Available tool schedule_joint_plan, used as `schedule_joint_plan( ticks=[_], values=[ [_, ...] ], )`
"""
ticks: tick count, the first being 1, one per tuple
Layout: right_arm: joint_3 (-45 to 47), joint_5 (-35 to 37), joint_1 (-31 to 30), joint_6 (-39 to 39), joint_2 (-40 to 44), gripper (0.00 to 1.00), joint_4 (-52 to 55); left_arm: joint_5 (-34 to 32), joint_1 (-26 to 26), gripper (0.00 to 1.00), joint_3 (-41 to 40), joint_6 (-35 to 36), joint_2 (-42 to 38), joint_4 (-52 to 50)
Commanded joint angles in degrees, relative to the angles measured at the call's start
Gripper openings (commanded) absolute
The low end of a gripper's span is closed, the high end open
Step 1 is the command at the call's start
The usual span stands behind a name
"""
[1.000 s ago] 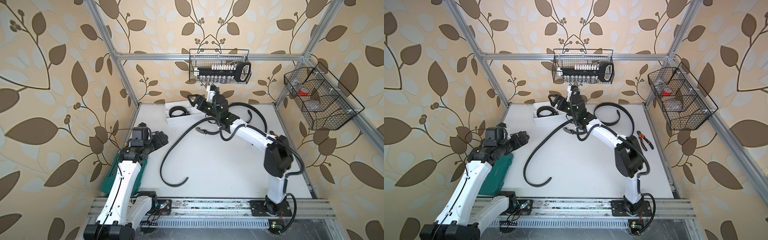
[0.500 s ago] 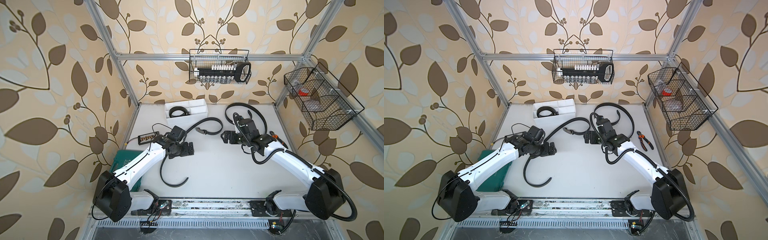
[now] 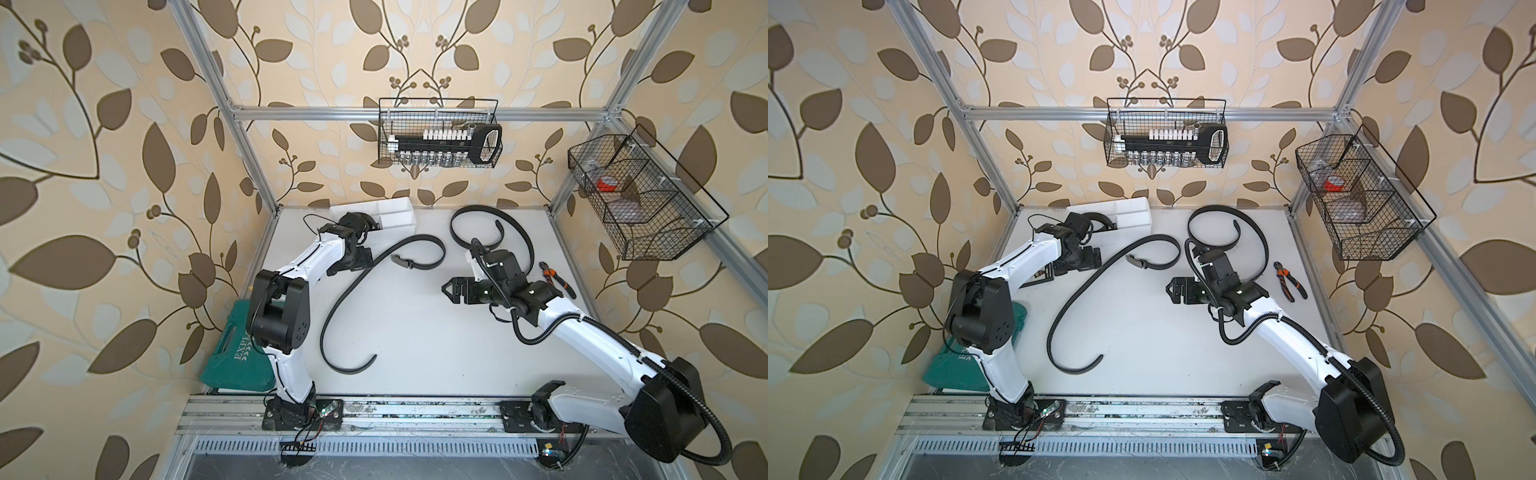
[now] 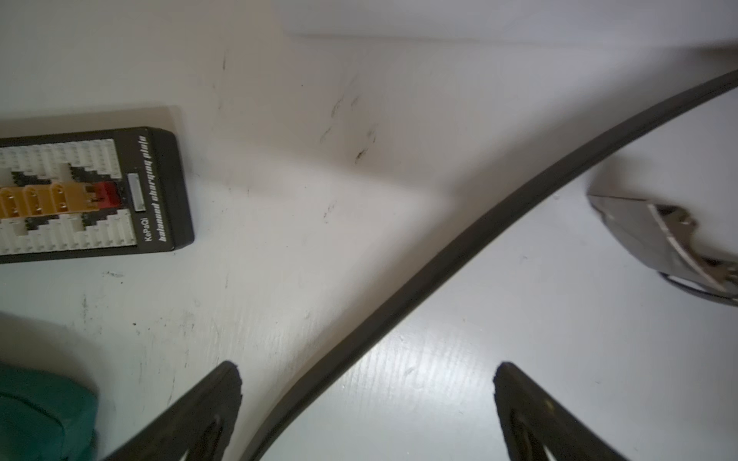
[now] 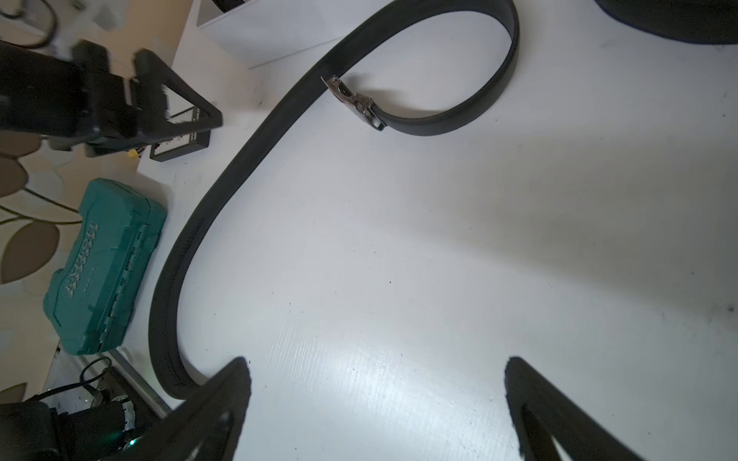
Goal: Place the belts into the storage roll
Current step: Move the belt at the center of the board.
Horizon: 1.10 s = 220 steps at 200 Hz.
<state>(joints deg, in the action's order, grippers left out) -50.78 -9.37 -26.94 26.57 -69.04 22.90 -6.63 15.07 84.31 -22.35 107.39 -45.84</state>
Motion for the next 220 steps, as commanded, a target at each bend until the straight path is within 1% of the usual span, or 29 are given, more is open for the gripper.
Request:
schedule_joint_plan(
  ticks=[1,18,41,61,71,93,101,115,125,139,150,170,189,207,220],
  values=[
    [0.19,-3.19,1.17,-0.36,0.98,0.99,0.31,-0.75,0.71,0.99,2.37,5.98,2.2,-0.81],
    [-1.23,-3.57,1.47,-1.06,0.44,0.99,3.33,0.0,0.21,0.99,2.57,7.31,4.57,0.48],
    [-0.9,-3.0,1.49,-1.46,1.84,0.99,4.45,1.33,-0.3,0.99,3.58,7.99,8.25,-0.07],
    [-0.3,-2.2,1.56,-1.62,3.71,0.99,4.74,1.58,-0.56,0.95,3.4,7.77,10.58,-0.33],
    [-0.24,-2.07,1.68,-1.7,4.07,0.99,5.04,2.4,-0.74,0.89,3.5,7.51,11.53,-0.64],
    [-0.22,-2.02,1.86,-1.55,3.32,0.99,4.69,3.89,-0.8,0.8,3.81,6.55,12.38,-1.01],
    [-0.69,-2.21,1.93,-1.4,2.38,0.99,4.25,4.46,-0.74,0.74,3.67,6.43,12.37,-1.08],
    [-2.09,-2.59,1.9,-1.11,-0.09,0.99,3.46,4.85,-0.75,0.59,3.33,6.28,12.1,-1.34],
    [-3.61,-2.51,2.0,-0.64,-2.4,0.99,2.9,5.09,-0.74,0.54,3.01,6.26,11.66,-1.44],
    [-6.06,-3.15,2.07,0.21,-6.4,0.99,2.17,5.89,-0.74,0.41,2.63,5.81,10.94,-1.68],
    [-8.32,-3.81,2.13,0.65,-9.76,0.99,1.89,6.58,-0.75,0.34,2.33,5.25,10.19,-1.94],
    [-11.87,-3.38,2.15,1.62,-15.76,0.99,0.78,8.28,-0.81,0.27,1.24,3.31,8.19,-2.38],
    [-15.45,-1.32,2.31,1.79,-21.06,0.99,0.37,11.02,-0.79,0.23,-1.56,-0.32,5.78,-1.82],
    [-19.48,1.75,3.14,1.49,-25.91,0.99,1.08,16.95,-0.81,0.19,-6.05,-4.2,3.41,0.72],
    [-22.37,1.96,4.47,1.05,-29.73,0.99,1.49,21.3,-0.83,0.16,-9.47,-6.82,2.05,2.97]
  ],
)
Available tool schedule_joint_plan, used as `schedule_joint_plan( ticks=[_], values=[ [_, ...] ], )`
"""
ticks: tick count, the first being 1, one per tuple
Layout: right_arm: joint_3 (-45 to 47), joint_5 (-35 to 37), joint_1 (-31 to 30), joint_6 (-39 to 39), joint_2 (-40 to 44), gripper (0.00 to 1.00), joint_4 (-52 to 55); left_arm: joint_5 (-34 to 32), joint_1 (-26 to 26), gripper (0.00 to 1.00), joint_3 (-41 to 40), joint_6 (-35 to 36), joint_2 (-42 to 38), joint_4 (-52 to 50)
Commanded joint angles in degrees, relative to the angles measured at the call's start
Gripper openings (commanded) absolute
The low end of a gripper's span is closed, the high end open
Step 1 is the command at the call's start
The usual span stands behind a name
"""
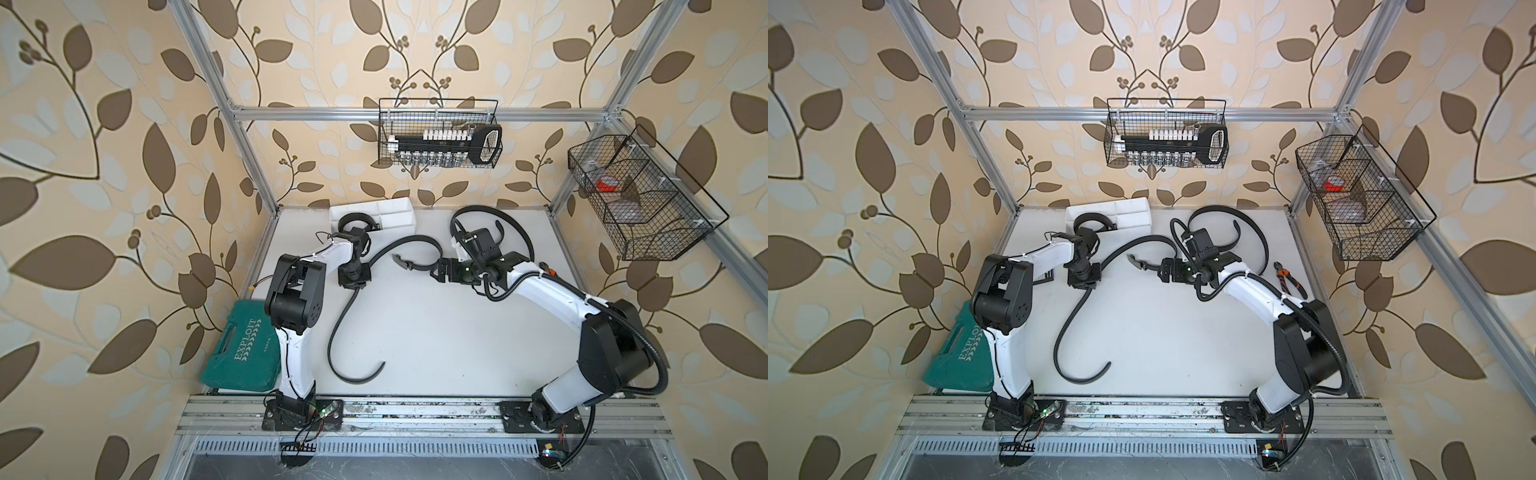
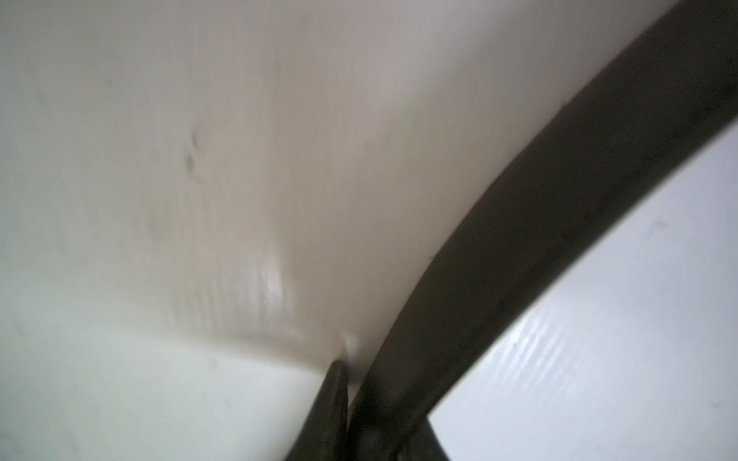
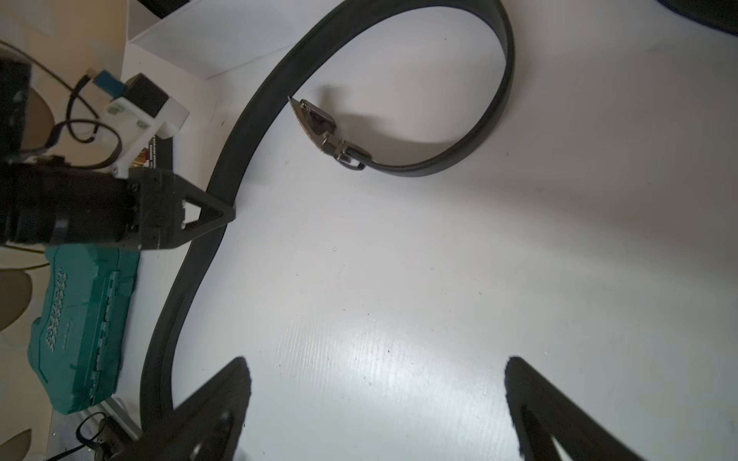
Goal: Place the belts into the storage roll
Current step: Move the belt at the center of the board.
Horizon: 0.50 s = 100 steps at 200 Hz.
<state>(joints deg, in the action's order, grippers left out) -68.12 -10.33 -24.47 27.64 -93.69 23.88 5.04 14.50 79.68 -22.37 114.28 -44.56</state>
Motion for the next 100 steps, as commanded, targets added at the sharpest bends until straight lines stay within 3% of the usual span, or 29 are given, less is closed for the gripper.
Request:
schedule_joint_plan(
  ticks=[1,24,61,100],
  values=[
    [-5.37,2.94,2.07,-0.07,-5.35,0.99,0.66,9.94,-0.26,0.16,-5.08,-6.93,-4.93,1.89],
    [-12.08,2.08,3.7,-0.78,-12.96,0.99,3.55,13.71,-0.26,0.14,-9.16,-8.94,-6.8,4.03],
    [-22.35,1.43,3.95,0.29,-22.84,0.99,3.92,11.77,-0.18,0.14,-10.92,-7.63,-9.32,2.86],
    [-41.69,0.61,3.27,1.45,-37.29,0.95,12.33,12.1,-0.18,0.2,-14.39,-7.24,-12.78,2.89]
  ],
)
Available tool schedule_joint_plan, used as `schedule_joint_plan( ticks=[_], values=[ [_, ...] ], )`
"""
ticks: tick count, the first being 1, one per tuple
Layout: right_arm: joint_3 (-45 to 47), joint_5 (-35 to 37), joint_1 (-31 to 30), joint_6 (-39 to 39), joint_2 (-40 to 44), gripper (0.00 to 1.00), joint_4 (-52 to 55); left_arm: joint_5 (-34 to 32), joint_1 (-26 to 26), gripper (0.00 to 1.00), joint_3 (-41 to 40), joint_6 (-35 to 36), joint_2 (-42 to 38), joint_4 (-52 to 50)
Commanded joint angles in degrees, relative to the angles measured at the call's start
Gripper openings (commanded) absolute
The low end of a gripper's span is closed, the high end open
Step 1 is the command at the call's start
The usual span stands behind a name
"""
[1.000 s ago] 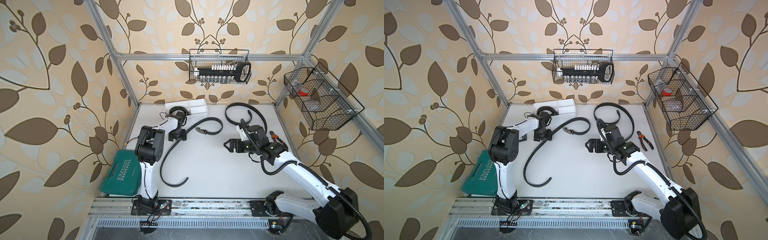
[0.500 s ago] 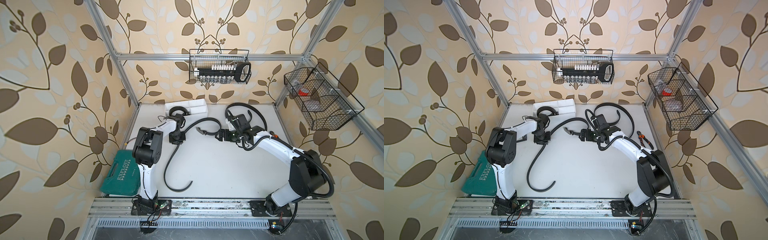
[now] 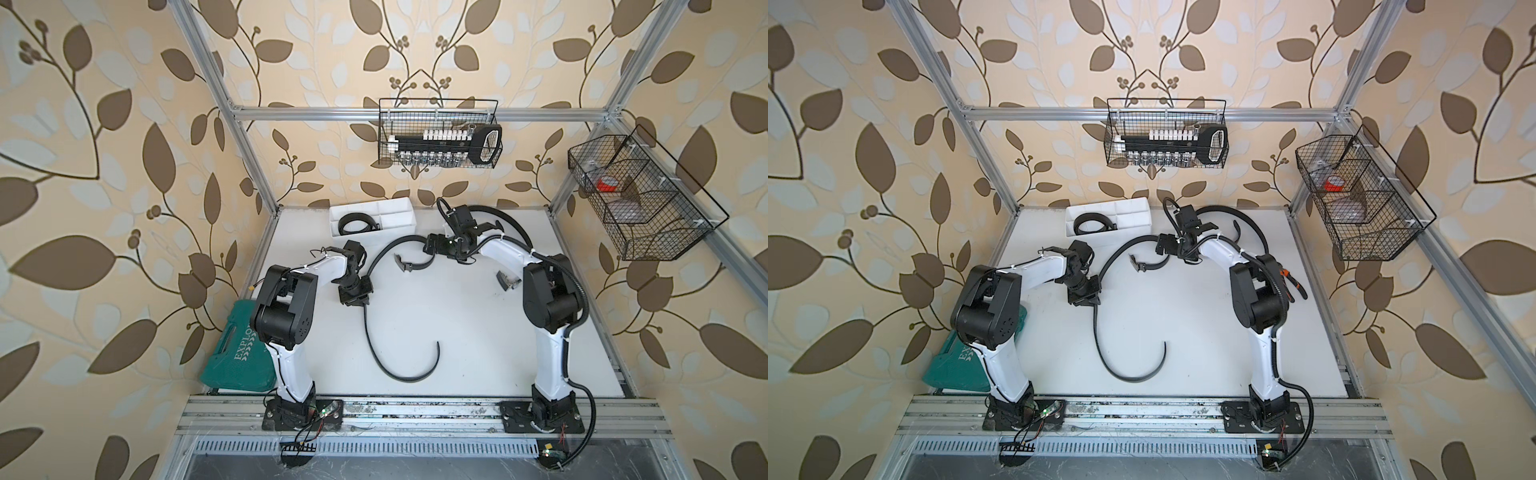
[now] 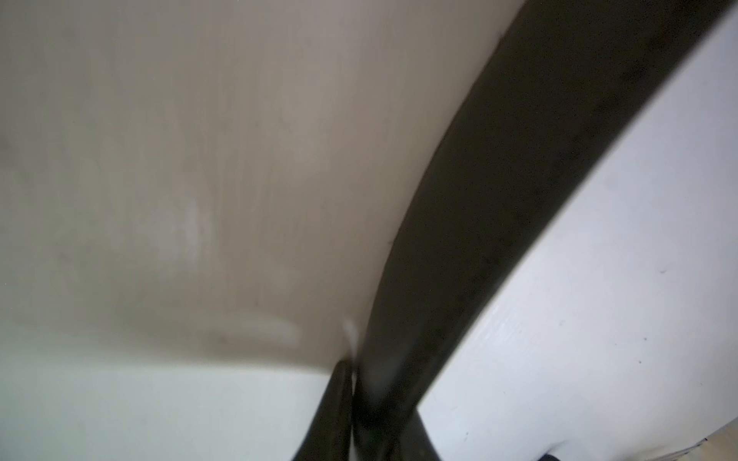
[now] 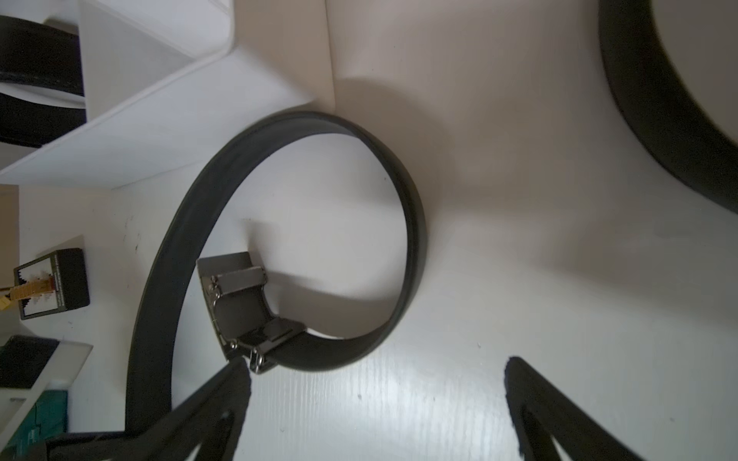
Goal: Place the belts into the storage roll
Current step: Move the belt at the center of the board.
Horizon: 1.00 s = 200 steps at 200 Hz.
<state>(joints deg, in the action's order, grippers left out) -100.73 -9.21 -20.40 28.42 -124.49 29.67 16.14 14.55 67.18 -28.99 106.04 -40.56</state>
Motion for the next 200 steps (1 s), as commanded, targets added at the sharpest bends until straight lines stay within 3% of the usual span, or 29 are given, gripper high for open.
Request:
schedule_joint_plan(
  ticks=[1,47,104,169,200],
  values=[
    [-9.64,-0.52,-0.83,0.67,-6.75,0.95,6.76,1.0,-0.22,0.2,-1.92,-0.62,-4.62,-1.11],
    [-25.33,5.46,-3.33,-3.53,-18.07,0.58,18.14,-1.23,-0.28,0.23,-2.63,1.26,-6.2,-2.86],
    [-15.14,16.4,-3.95,-8.41,-13.2,0.16,18.68,-2.62,-0.66,0.23,-1.11,2.36,-5.74,-4.62],
    [18.64,20.19,-1.23,-10.1,9.02,0.13,9.38,2.74,0.07,0.22,-5.54,-0.23,-9.92,-1.4],
    [25.41,17.71,0.69,-11.37,16.09,0.16,8.09,2.58,2.65,0.24,-7.84,-1.41,-14.02,-0.64]
  ],
)
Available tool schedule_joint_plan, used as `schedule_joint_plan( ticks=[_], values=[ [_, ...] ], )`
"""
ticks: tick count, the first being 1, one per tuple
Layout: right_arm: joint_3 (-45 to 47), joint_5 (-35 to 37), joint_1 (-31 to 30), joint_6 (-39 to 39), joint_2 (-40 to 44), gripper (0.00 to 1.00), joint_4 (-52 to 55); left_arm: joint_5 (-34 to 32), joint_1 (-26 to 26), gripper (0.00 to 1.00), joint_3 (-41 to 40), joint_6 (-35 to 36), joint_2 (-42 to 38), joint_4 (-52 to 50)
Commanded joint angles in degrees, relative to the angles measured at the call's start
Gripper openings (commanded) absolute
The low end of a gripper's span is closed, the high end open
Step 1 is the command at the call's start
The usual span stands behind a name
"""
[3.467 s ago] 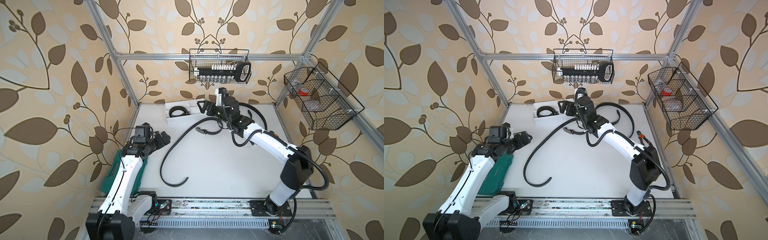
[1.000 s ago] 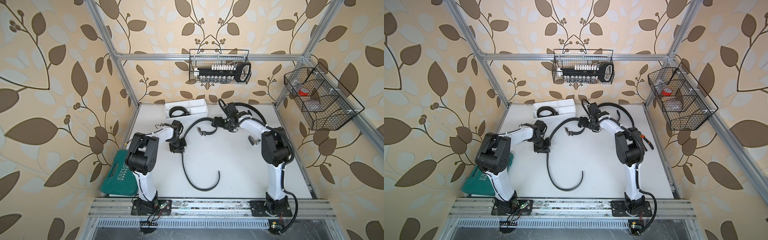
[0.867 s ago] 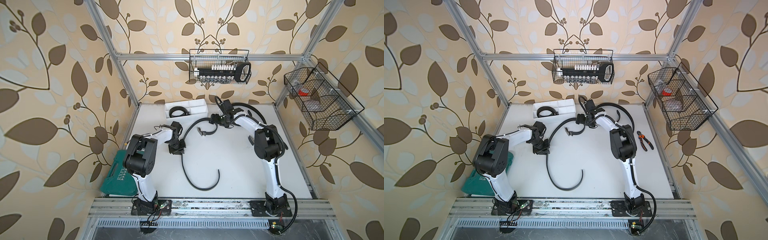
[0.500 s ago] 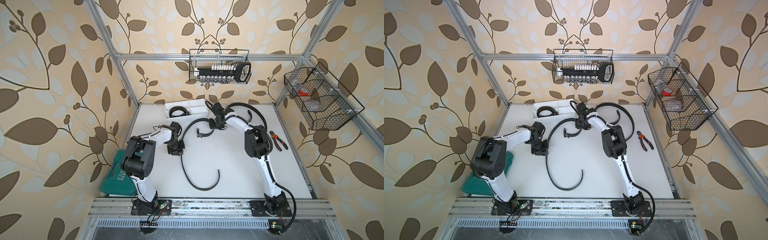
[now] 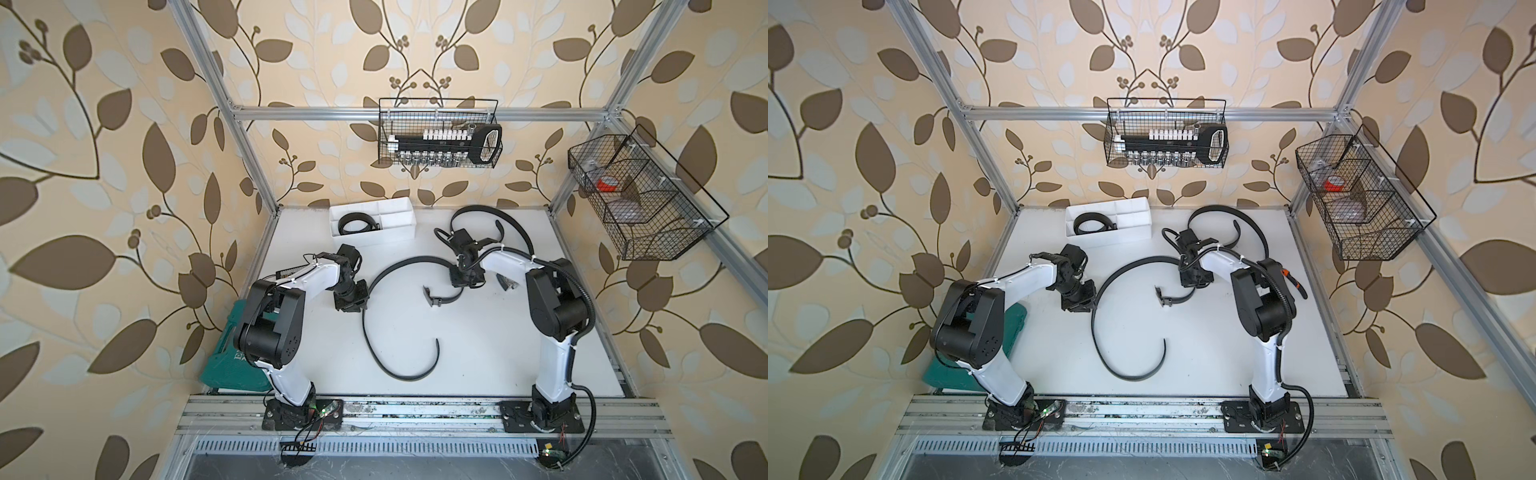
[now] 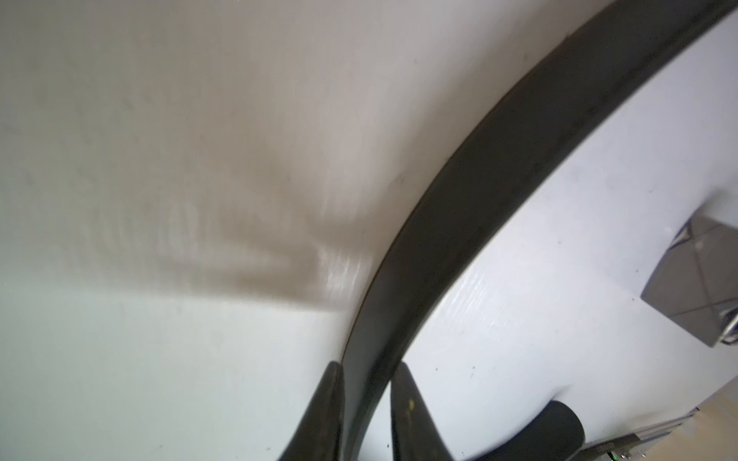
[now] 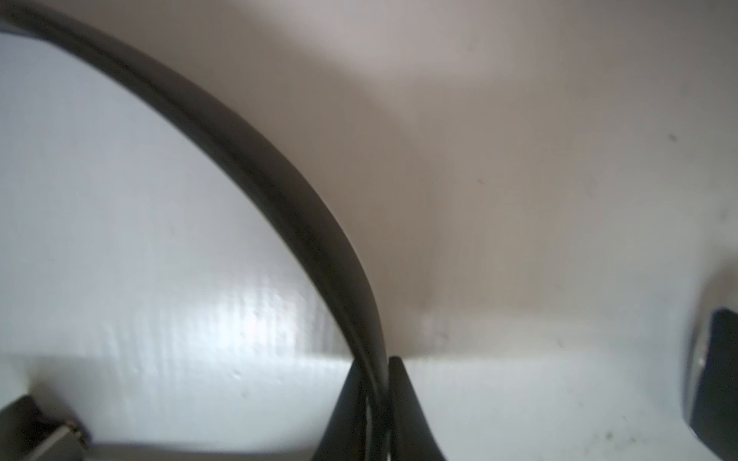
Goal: Place the belts into the storage roll
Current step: Move the belt at the center of the board.
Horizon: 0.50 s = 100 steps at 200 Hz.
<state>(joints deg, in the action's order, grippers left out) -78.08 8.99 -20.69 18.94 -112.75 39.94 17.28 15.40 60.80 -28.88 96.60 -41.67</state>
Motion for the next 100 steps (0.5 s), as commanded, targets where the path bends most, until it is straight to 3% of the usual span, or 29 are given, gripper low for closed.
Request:
schedule_joint_plan(
  ticks=[1,22,57,79,91,100],
  values=[
    [2.76,-0.61,0.94,-1.88,4.5,0.17,-2.21,1.44,1.81,0.24,-1.51,-1.57,-4.75,0.55],
    [1.01,-7.3,0.93,-1.03,7.46,0.34,-5.12,0.32,1.83,0.26,-2.13,-1.69,-8.36,1.33],
    [-10.02,-18.79,0.84,2.95,3.37,0.77,-12.08,-0.74,1.83,0.41,-1.16,0.0,-12.6,1.94],
    [-18.86,-20.77,0.55,4.95,-3.07,0.99,-14.23,-0.56,1.83,0.71,-2.21,0.77,-16.82,1.67],
    [-23.92,-21.34,0.48,5.38,-6.95,0.99,-14.44,-1.02,1.83,0.9,-3.28,1.44,-19.6,1.28],
    [-27.1,-21.26,0.52,5.54,-9.76,0.99,-14.84,-1.95,1.83,0.99,-3.64,2.24,-21.67,0.19]
  ],
)
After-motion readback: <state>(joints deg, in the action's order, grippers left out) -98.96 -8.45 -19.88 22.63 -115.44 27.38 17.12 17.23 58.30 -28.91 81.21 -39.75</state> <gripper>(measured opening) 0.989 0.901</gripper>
